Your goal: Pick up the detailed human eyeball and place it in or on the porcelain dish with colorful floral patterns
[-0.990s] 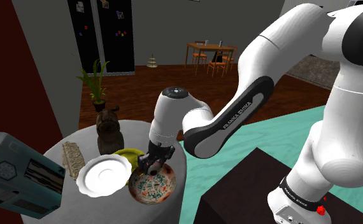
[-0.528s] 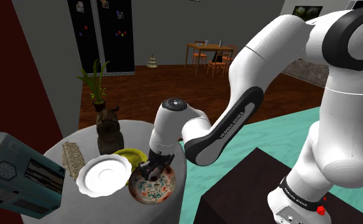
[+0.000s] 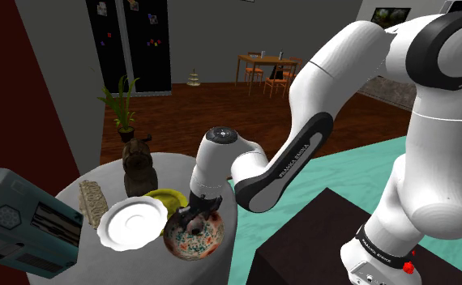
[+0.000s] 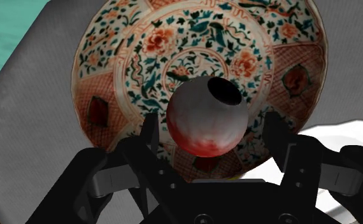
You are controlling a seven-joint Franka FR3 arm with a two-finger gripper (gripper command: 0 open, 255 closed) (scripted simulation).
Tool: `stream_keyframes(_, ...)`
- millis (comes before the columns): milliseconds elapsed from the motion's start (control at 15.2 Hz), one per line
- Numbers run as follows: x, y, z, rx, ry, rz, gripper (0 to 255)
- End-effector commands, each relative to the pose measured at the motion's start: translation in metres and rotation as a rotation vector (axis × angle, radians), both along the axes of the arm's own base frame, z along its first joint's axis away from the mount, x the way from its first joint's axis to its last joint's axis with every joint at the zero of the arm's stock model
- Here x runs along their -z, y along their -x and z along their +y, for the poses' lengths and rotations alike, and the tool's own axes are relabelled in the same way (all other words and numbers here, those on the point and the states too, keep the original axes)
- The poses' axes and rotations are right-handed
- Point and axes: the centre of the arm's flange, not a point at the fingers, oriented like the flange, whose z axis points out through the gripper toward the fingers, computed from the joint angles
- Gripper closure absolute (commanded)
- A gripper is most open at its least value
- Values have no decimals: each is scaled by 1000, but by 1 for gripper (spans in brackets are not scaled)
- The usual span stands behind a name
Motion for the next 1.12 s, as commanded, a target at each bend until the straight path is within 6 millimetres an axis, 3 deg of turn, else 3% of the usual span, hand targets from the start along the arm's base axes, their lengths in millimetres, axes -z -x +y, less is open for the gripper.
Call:
stream_keyframes(0, 0, 0, 0, 0, 0, 0, 0)
stream_keyframes(264, 0, 0, 0, 0, 0, 0, 0)
stream_keyframes(528, -49, 8, -5, 0, 0, 0, 0)
stream_keyframes(1056, -49, 8, -5, 0, 0, 0, 0)
